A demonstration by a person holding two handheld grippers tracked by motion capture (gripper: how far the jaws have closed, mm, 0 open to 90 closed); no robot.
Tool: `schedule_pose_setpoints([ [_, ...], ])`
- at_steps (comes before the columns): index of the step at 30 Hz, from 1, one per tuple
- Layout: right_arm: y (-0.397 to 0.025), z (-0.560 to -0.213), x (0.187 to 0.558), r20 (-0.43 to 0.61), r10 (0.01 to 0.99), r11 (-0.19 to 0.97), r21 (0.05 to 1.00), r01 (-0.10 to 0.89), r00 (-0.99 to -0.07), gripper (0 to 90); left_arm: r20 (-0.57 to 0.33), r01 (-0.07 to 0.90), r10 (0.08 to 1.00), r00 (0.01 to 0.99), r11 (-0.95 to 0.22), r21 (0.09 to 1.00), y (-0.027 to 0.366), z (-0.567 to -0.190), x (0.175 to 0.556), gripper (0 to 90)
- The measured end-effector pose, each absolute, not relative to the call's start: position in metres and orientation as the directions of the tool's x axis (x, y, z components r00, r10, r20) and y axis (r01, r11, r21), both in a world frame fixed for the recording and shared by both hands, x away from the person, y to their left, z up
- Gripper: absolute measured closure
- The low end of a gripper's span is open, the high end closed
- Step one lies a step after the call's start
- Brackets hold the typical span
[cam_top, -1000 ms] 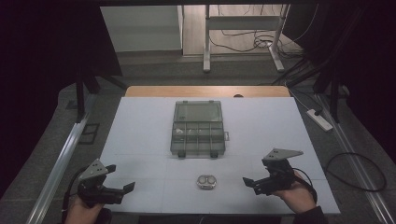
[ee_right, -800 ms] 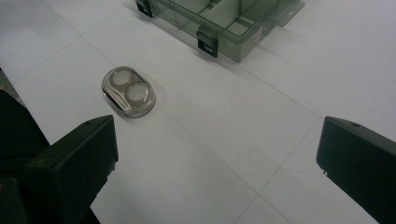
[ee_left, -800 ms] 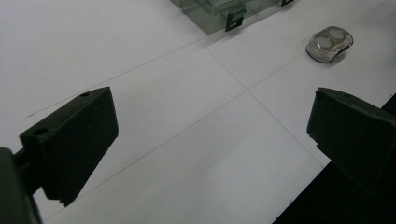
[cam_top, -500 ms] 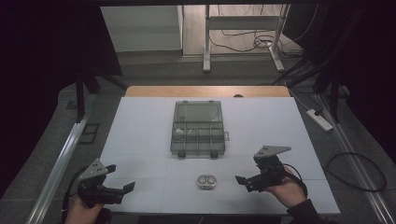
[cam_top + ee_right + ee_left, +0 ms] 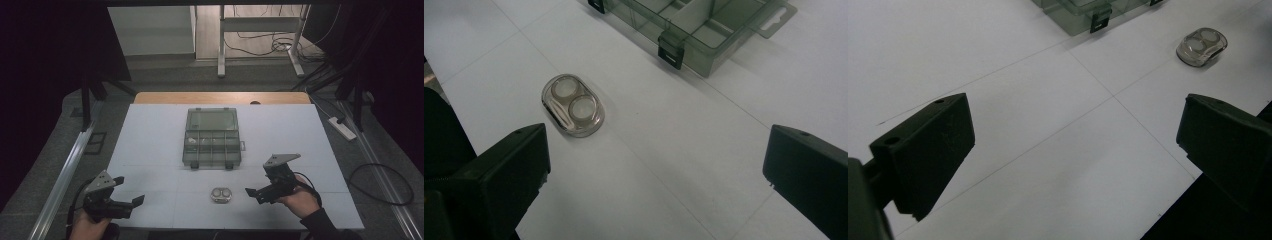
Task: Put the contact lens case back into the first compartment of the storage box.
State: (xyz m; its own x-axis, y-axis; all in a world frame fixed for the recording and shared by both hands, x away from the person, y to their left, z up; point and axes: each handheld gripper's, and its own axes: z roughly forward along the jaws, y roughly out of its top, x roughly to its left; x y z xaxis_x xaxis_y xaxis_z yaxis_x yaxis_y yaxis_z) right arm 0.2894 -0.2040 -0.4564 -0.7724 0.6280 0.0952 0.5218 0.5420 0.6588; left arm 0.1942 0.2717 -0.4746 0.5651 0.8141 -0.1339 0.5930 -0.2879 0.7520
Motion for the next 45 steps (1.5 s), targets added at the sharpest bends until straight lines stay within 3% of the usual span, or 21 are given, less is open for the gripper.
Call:
schedule_pose_setpoints([
  [45,-0.137,-0.470,0.302,0.060,0.532,0.690,0.547,0.473,-0.845,0.0,-0.125,0.591,0.814,0.568,-0.297,0.750,0.271,-0.475,0.194,2.1],
])
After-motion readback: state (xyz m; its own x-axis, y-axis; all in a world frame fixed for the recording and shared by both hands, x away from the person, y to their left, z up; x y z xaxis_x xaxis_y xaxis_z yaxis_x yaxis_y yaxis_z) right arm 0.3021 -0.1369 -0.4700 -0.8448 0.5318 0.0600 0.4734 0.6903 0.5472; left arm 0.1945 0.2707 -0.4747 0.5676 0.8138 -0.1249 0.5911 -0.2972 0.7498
